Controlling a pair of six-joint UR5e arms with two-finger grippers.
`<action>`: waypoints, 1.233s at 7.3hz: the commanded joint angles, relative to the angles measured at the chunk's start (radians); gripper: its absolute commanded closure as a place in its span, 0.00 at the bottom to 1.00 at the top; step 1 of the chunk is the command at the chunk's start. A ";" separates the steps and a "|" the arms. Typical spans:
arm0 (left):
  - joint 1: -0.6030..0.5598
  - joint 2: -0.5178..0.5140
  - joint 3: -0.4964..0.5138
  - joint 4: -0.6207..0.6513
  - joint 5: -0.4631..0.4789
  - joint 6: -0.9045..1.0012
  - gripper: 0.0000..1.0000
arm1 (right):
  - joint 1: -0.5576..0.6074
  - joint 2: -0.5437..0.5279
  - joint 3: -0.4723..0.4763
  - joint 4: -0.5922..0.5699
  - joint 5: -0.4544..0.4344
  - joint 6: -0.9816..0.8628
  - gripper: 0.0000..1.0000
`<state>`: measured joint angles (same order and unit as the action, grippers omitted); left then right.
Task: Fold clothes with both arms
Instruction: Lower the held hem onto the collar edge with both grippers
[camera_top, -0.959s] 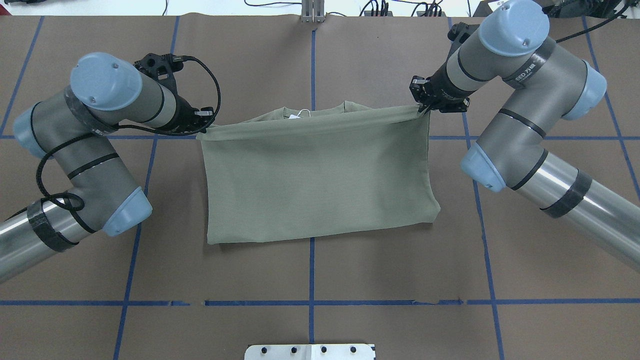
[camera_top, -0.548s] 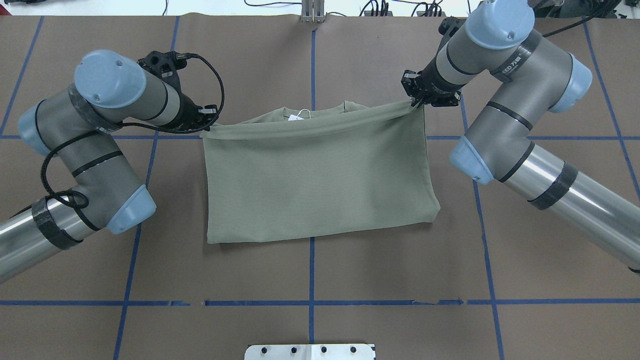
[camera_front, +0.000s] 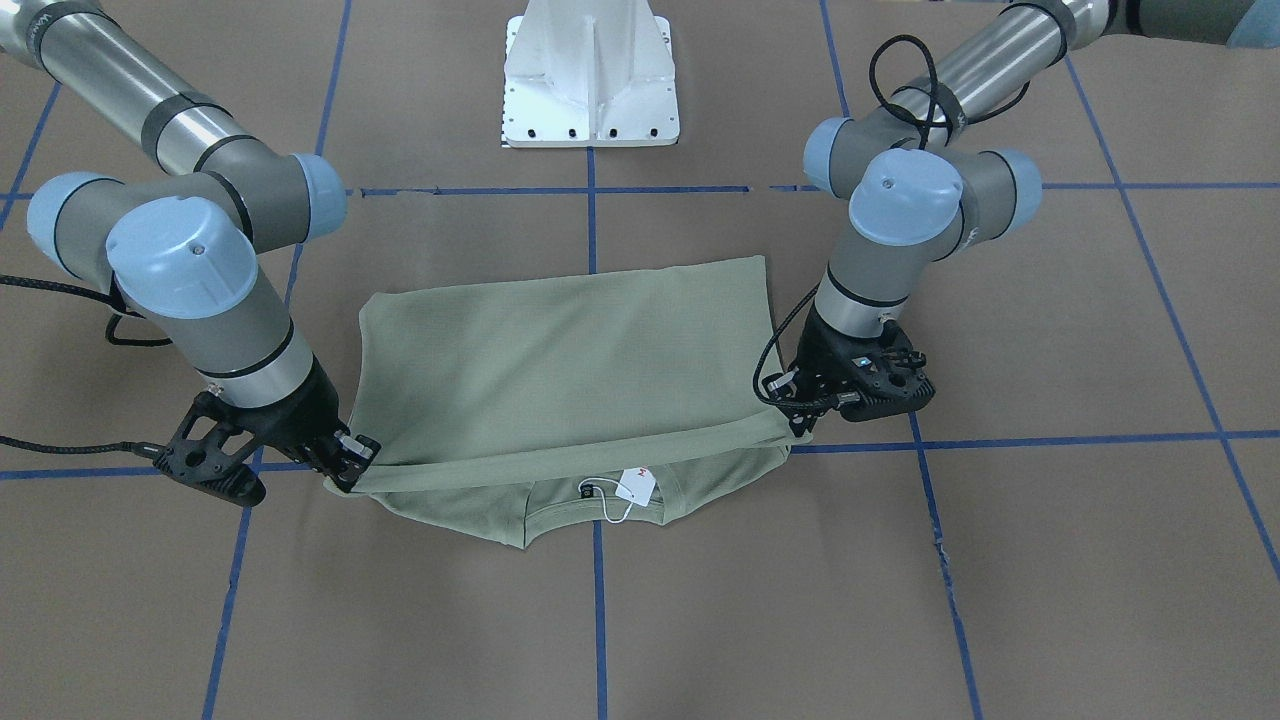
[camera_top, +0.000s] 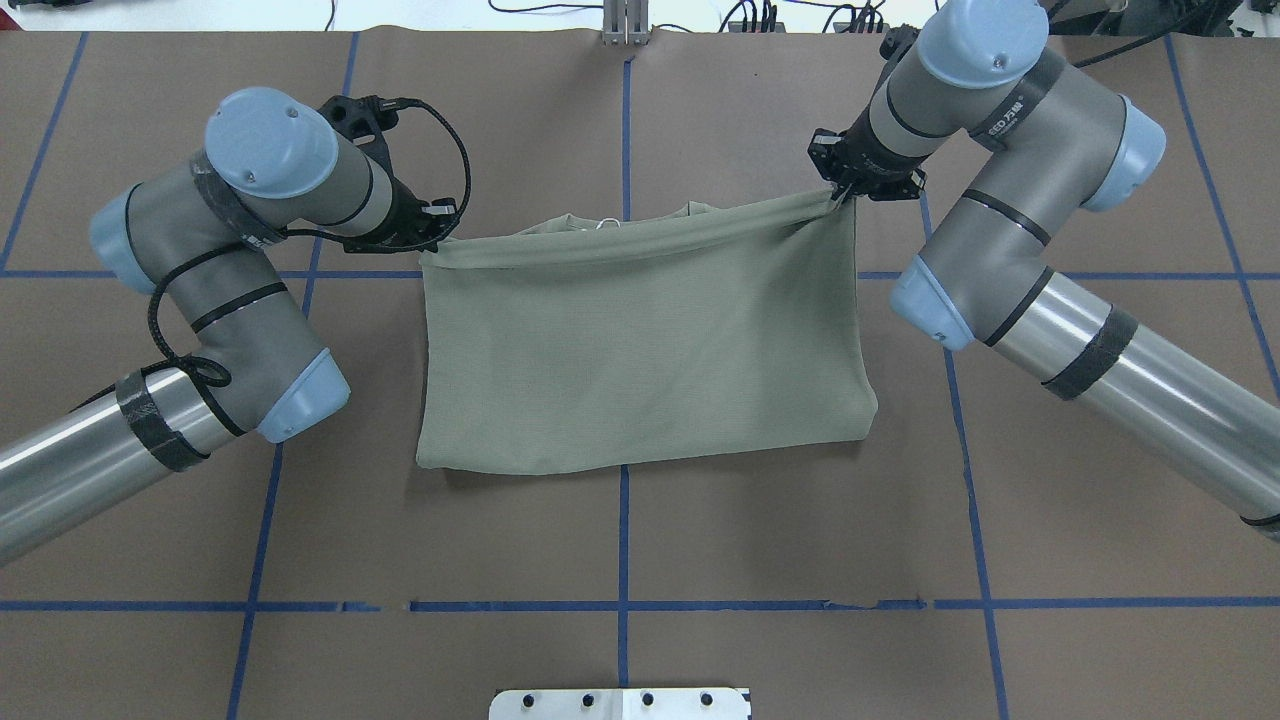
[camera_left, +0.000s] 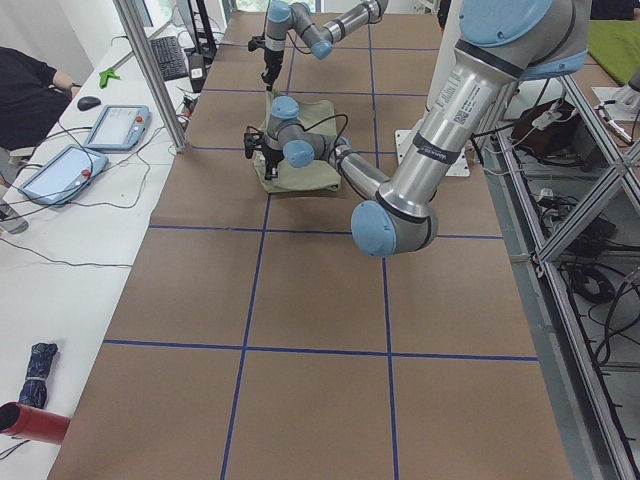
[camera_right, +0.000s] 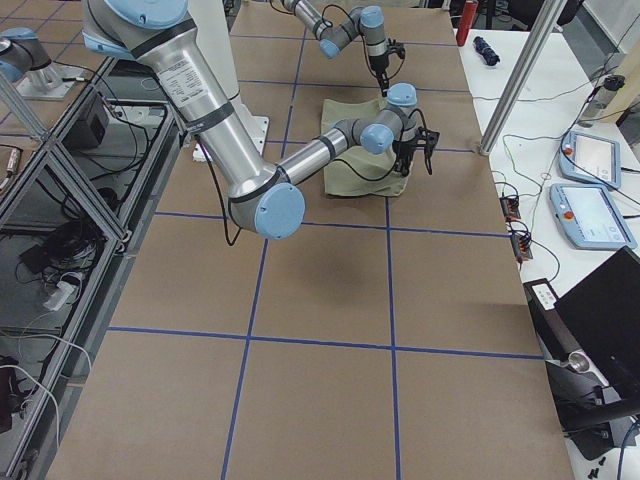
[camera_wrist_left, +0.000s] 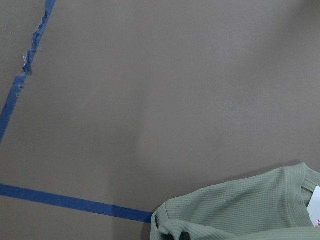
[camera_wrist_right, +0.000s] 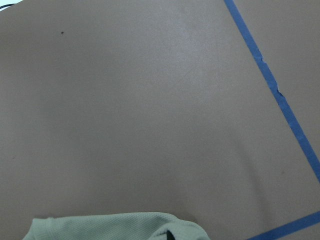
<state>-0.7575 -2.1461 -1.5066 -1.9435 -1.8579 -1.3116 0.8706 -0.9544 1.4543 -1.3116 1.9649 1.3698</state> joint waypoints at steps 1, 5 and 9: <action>-0.017 -0.001 0.006 0.000 0.000 0.002 1.00 | -0.002 0.014 -0.012 0.000 -0.008 0.000 1.00; -0.037 -0.001 0.029 -0.003 0.000 0.002 1.00 | -0.012 0.009 -0.087 0.149 -0.018 0.002 1.00; -0.031 -0.004 0.035 -0.038 0.000 -0.006 0.45 | -0.007 0.013 -0.086 0.153 -0.018 0.003 1.00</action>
<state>-0.7915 -2.1495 -1.4725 -1.9736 -1.8576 -1.3148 0.8625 -0.9420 1.3674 -1.1614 1.9466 1.3717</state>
